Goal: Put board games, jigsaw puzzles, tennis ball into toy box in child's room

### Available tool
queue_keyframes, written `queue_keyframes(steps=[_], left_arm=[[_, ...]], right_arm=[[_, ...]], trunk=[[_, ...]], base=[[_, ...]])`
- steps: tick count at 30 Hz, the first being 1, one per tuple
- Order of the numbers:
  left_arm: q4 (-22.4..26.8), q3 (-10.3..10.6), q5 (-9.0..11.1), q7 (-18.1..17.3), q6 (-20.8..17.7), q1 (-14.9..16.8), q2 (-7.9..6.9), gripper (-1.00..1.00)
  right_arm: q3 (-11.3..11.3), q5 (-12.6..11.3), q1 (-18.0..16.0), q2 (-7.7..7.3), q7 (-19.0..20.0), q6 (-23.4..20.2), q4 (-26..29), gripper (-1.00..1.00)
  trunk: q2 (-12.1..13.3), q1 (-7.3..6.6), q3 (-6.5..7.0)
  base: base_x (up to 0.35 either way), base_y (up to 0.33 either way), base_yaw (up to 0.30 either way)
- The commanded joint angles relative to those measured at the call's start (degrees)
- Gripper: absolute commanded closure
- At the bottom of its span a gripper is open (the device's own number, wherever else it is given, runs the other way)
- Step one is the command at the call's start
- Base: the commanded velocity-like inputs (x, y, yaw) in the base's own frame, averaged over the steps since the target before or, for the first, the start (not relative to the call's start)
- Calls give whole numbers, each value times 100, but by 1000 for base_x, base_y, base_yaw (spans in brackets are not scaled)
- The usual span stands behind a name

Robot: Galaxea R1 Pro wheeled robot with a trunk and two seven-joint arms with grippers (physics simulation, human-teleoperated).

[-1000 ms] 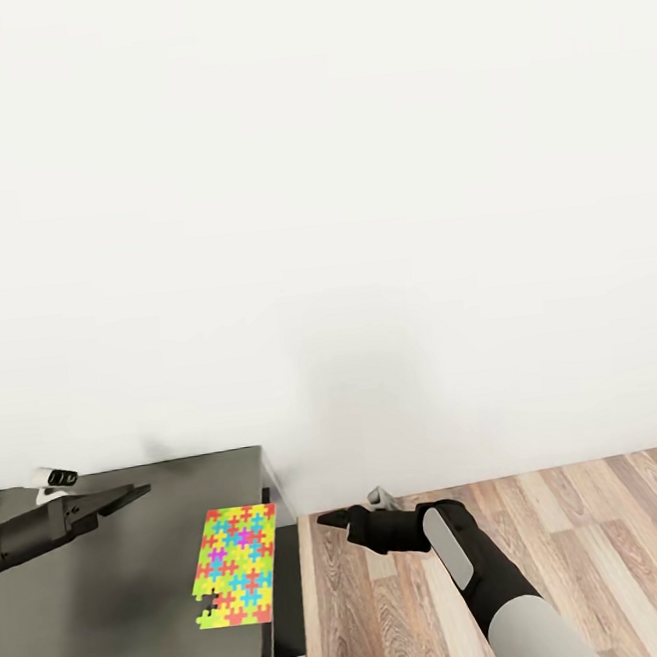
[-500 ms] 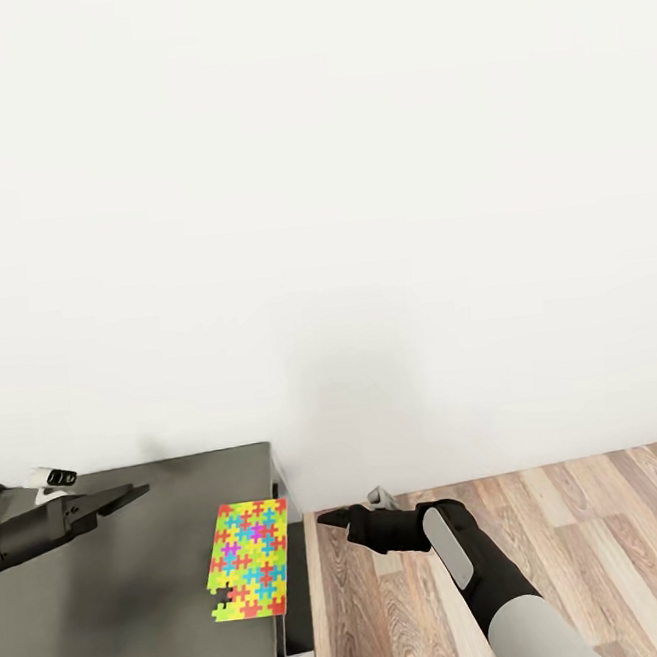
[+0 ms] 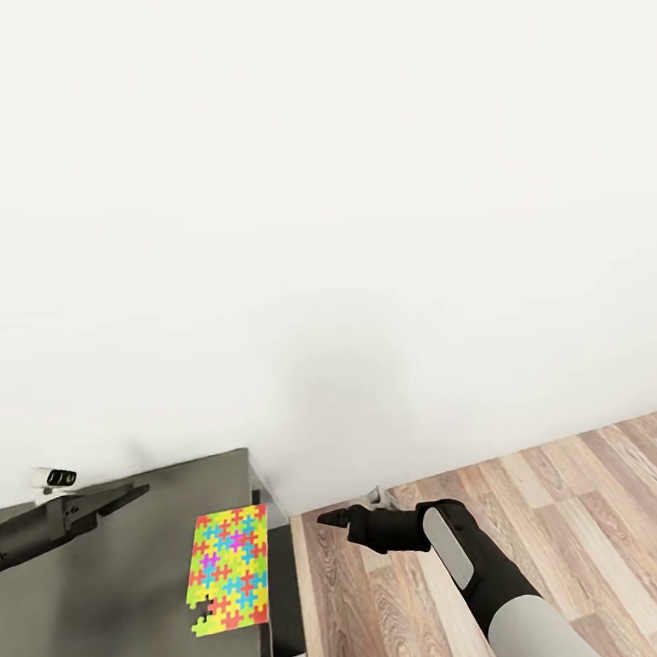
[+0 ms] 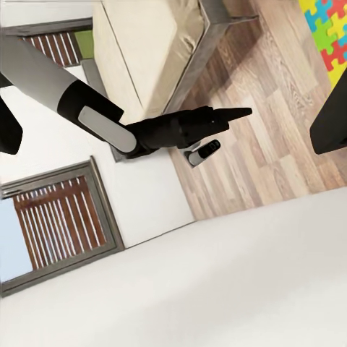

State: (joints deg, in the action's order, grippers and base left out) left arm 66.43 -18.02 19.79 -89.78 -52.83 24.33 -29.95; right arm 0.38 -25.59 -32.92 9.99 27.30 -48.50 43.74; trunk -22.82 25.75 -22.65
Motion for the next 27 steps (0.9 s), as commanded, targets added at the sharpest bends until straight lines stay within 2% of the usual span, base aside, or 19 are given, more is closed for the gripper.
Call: queue_keyframes(steps=[1,27], left_arm=[[2,0,-1,-22,-61,2,-2,-100],[2,0,-1,-22,-62,2,-2,-100]], right_arm=[[-3,9,-4,1,13,-22,3,-100],[-3,7,-4,1,15,-20,3,-100]], trunk=[[-10,3,-12],[-10,3,-41]], base=[[0,1,-103],[-30,34,-15]])
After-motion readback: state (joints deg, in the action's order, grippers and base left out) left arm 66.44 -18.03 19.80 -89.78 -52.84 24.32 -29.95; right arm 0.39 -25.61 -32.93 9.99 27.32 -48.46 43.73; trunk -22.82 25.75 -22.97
